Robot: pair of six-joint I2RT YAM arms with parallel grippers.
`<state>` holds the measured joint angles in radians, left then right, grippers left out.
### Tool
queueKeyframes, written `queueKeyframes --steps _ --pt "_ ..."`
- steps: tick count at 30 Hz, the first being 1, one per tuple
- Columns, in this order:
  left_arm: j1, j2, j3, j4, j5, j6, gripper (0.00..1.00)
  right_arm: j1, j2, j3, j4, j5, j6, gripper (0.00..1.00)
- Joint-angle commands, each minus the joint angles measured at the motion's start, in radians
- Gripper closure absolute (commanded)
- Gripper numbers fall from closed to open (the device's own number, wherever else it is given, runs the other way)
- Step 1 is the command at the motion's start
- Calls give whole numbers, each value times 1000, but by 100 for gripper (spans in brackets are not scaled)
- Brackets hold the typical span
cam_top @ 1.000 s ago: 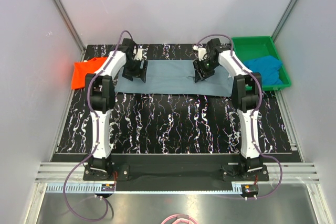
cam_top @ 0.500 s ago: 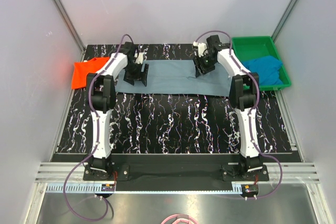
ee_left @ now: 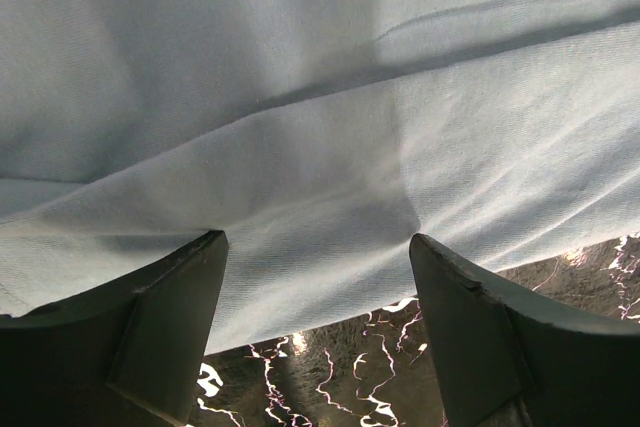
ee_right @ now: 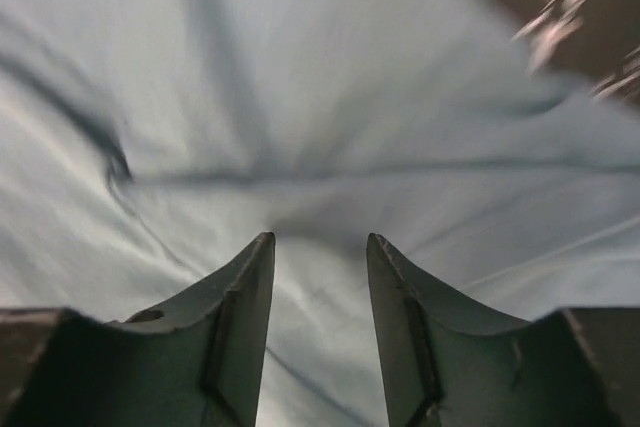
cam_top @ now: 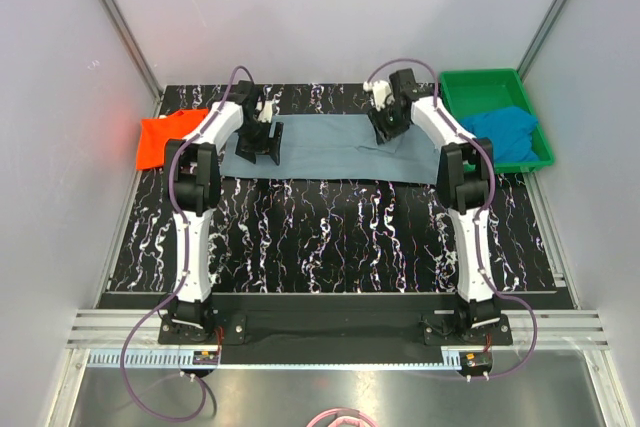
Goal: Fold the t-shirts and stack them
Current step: Fold the tshirt
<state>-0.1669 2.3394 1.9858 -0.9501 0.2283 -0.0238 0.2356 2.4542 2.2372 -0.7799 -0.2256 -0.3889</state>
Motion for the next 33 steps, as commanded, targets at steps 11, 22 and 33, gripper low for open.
queueKeyframes --steps 11,22,33 --pt "-28 9 2 -1 6 -8 20 30 -302 -458 208 120 -265 51" --pt "-31 1 -4 -3 -4 -4 20 45 -359 -464 205 100 -300 57" --pt "-39 6 4 1 -18 -2 20 96 -432 -596 176 51 -312 58"
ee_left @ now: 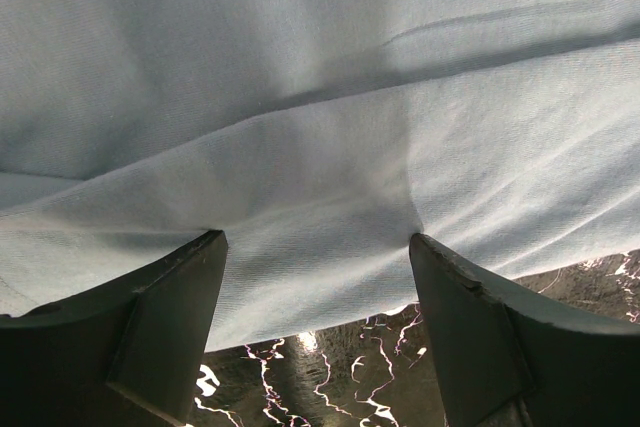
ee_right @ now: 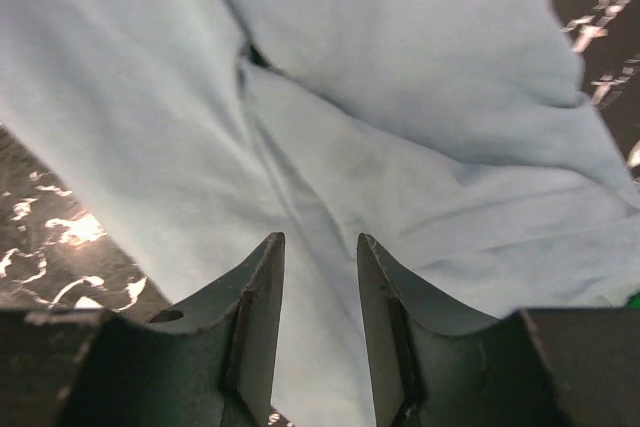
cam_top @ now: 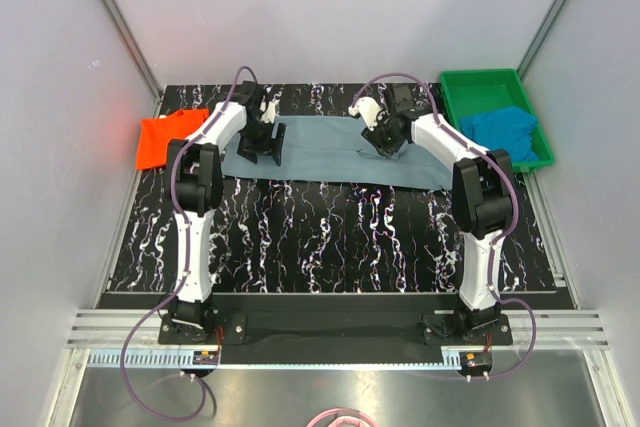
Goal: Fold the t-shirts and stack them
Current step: Fold the tshirt
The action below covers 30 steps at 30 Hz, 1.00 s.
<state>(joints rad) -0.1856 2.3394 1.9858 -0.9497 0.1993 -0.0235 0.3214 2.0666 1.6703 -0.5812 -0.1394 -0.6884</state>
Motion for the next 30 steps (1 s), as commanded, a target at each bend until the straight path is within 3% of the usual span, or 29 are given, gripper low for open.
queueKeyframes --steps 1,18,30 --pt "-20 5 2 0 11 -3 20 11 -45 -38 -11 -35 -14 58" --pt "-21 -15 -13 -1 0 -3 19 11 78 -6 27 20 -33 58" --pt "-22 -8 -18 0 -3 -1 19 4 72 26 96 52 -40 58"
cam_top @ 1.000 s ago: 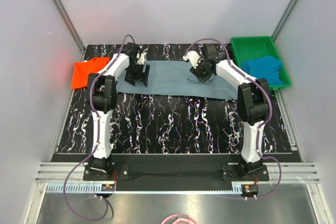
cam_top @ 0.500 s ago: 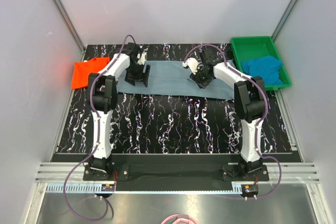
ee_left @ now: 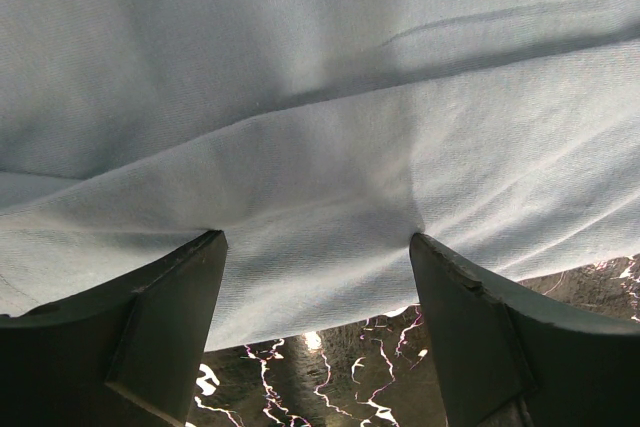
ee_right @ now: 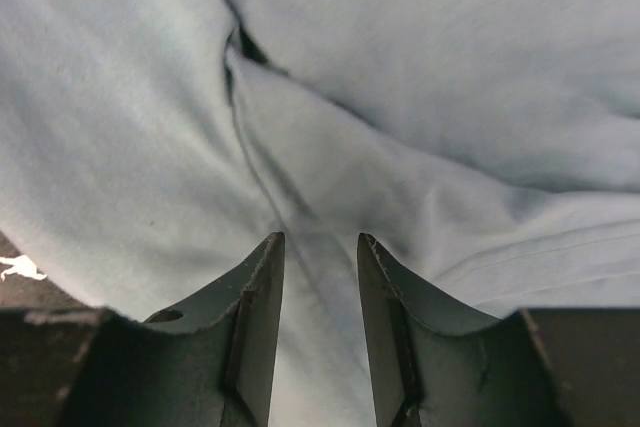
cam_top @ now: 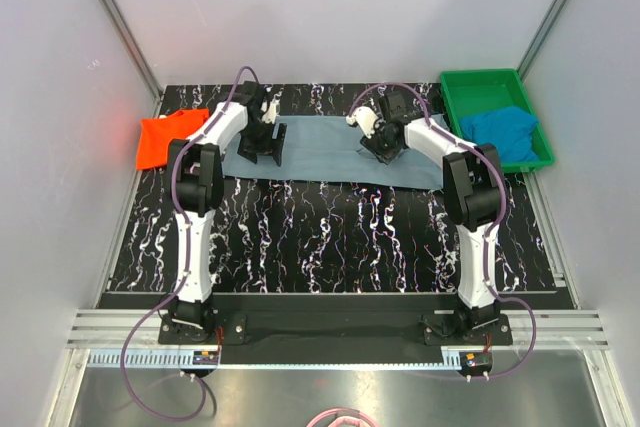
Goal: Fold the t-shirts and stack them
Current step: Fold the tshirt
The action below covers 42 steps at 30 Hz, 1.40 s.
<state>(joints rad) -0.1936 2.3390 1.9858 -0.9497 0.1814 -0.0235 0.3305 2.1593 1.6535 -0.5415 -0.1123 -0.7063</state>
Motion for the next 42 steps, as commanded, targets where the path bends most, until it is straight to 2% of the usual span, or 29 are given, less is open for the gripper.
queueKeyframes --steps 1,15,21,24,25,29,31,32,34,40,42 --pt "-13 -7 -16 0 15 -1 19 -5 -21 43 64 28 -25 58" --pt "-15 -12 -21 2 13 -3 19 -18 57 86 61 59 -27 57" --pt "-15 -10 -21 2 13 -4 19 -18 50 52 90 86 -44 57" --pt "-15 -12 -22 2 10 -4 19 -18 39 46 127 108 -45 63" --pt "-15 -13 -22 2 10 -4 19 -18 37 49 138 106 -47 68" --pt "-15 -12 -21 3 10 -4 19 -18 39 71 167 157 -48 72" --pt "-15 -10 -21 2 13 -6 19 -19 45 86 170 164 -51 78" --pt "-15 -10 -21 3 10 -6 19 -18 56 97 172 169 -53 86" --pt "-15 -10 -21 3 10 -6 19 -18 60 106 176 175 -53 92" --pt "-15 -15 -33 3 9 -4 19 -18 103 176 218 200 -82 91" --pt "-15 -15 -31 3 9 -6 19 -16 122 227 218 200 -93 87"
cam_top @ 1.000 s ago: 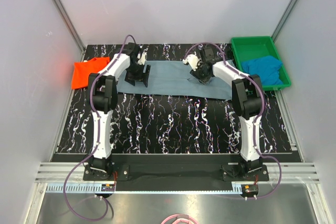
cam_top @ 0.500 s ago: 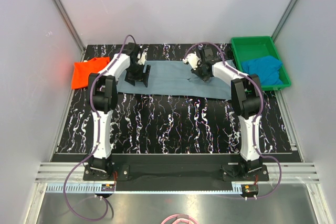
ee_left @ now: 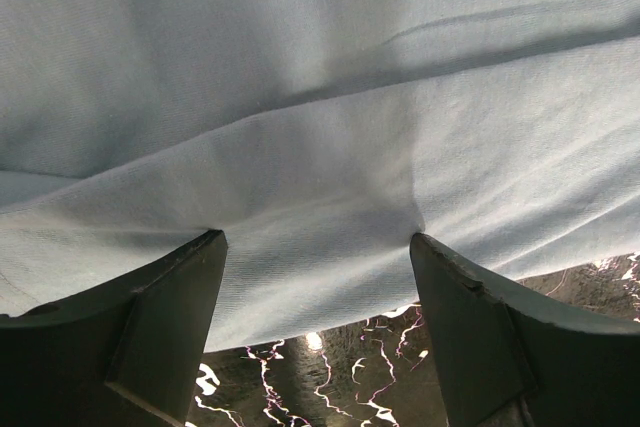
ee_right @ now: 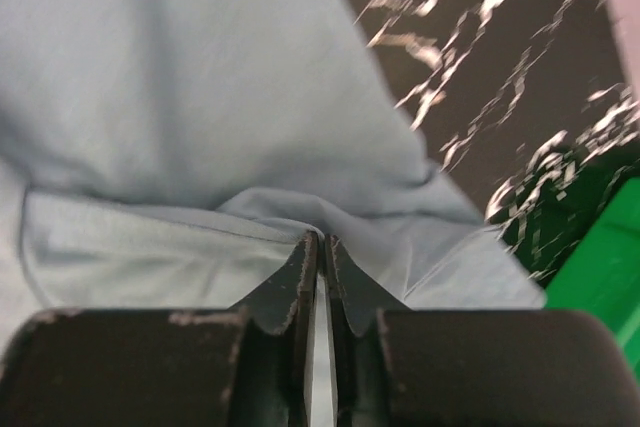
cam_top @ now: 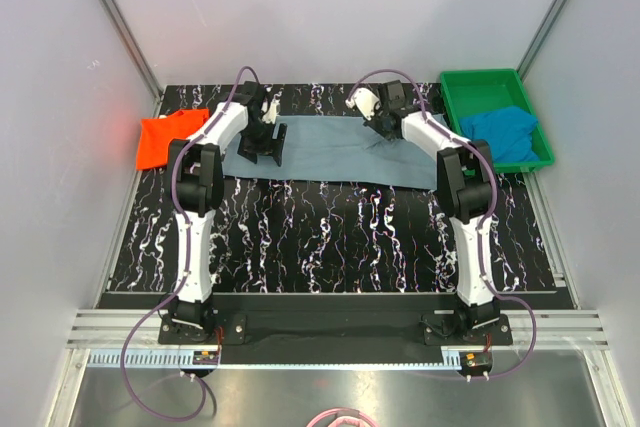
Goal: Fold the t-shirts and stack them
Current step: Fold the tshirt
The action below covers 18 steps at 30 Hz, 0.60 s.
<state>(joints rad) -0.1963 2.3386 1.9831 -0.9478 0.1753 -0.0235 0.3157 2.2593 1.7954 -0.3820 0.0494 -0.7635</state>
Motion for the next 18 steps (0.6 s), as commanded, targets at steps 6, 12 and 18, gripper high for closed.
queueKeyframes --steps 6,12,18 --pt "-12 -15 -29 0 9 -4 18 14 108 228 37 26 -54 87" --pt "-12 -21 -38 3 3 -3 19 51 103 222 83 9 -37 78" --pt "-12 -21 -36 0 4 -3 18 60 -3 102 176 55 4 51"
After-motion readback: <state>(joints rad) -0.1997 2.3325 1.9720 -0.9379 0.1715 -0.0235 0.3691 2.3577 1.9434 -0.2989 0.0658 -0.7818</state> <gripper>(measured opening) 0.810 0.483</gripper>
